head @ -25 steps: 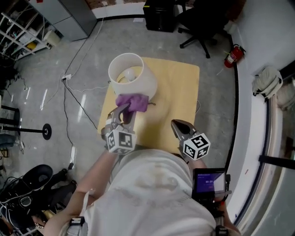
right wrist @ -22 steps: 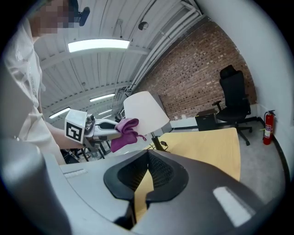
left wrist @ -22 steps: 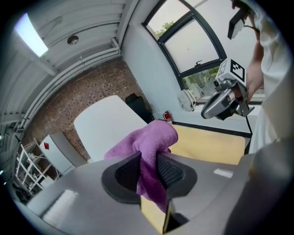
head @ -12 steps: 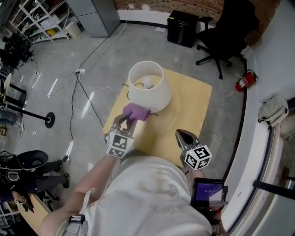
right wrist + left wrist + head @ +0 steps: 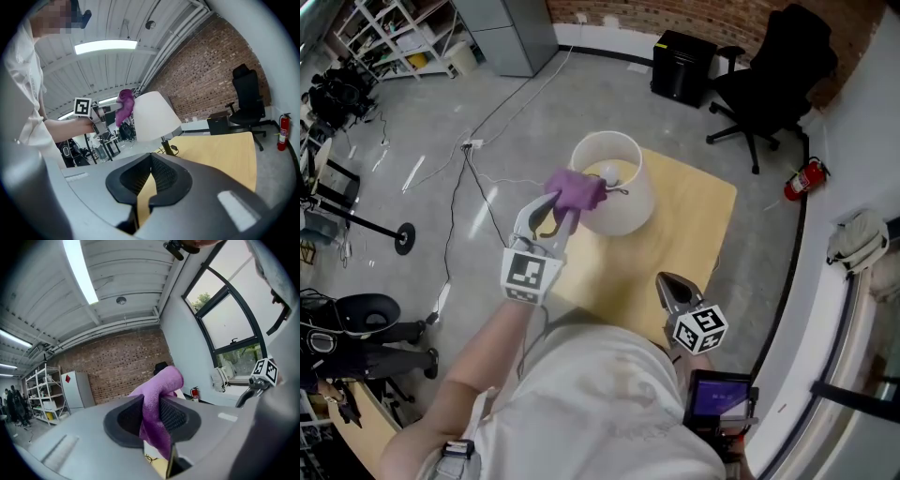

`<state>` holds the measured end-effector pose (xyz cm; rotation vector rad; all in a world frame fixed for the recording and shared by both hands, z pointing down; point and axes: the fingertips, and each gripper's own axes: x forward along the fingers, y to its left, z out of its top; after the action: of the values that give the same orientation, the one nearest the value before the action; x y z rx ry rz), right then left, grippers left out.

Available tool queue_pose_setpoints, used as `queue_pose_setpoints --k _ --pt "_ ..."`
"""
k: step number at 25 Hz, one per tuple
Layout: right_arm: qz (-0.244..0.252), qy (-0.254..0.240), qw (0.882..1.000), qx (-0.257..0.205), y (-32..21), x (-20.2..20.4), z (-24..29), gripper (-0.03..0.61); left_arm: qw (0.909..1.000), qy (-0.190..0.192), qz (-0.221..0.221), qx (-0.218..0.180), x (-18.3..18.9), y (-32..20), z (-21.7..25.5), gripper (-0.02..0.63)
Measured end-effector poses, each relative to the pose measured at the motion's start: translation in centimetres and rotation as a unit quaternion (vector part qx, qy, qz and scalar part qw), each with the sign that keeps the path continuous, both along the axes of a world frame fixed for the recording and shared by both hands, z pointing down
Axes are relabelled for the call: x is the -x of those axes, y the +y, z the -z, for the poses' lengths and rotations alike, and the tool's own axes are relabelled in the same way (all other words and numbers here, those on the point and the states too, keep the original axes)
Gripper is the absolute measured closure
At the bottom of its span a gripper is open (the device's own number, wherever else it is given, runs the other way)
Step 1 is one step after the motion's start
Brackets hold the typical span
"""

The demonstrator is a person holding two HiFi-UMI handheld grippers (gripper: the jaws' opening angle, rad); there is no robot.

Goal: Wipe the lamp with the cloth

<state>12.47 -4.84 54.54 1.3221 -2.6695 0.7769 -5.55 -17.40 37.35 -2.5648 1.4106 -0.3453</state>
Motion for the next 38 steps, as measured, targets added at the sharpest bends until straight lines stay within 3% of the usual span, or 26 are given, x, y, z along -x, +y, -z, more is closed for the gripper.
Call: queue_pose_setpoints --k 5,13,18,22,29,34,38 --pt "-0.008 -0.002 1.000 0.003 0.5 -0.3 -0.2 0.565 0.9983 0.007 0.003 0.058 -0.4 -0.1 -4.6 0.529" --pt "-0.026 0.014 1.000 0.009 1.2 -1.9 -0.1 0.565 0.9933 0.006 0.012 0.115 -0.1 0.5 -10.2 0.529" --pt "-0.036 0.015 0.999 0.010 1.2 -2.6 -0.1 0.565 0.9844 -0.008 0.007 0.176 0.1 1.5 -15.3 0.529" --pt "-0.022 0.015 1.000 0.008 1.0 -1.7 0.2 0.565 0.9776 0.003 0.024 0.209 1.4 1.4 -16.7 0.531" --pt "-0.008 0.006 1.000 0.007 0.7 -1.4 0.2 0.565 0.9811 0.079 0.068 0.163 4.4 0.6 -10.2 0.532" --pt "0.003 -0.005 1.000 0.007 1.2 -0.2 0.3 0.565 0.9822 0.141 0.063 0.107 5.3 -0.6 -3.4 0.532" --pt "-0.004 -0.012 1.000 0.008 1.8 -0.2 0.4 0.565 0.9788 0.171 0.057 0.097 4.7 -2.4 -1.0 0.531"
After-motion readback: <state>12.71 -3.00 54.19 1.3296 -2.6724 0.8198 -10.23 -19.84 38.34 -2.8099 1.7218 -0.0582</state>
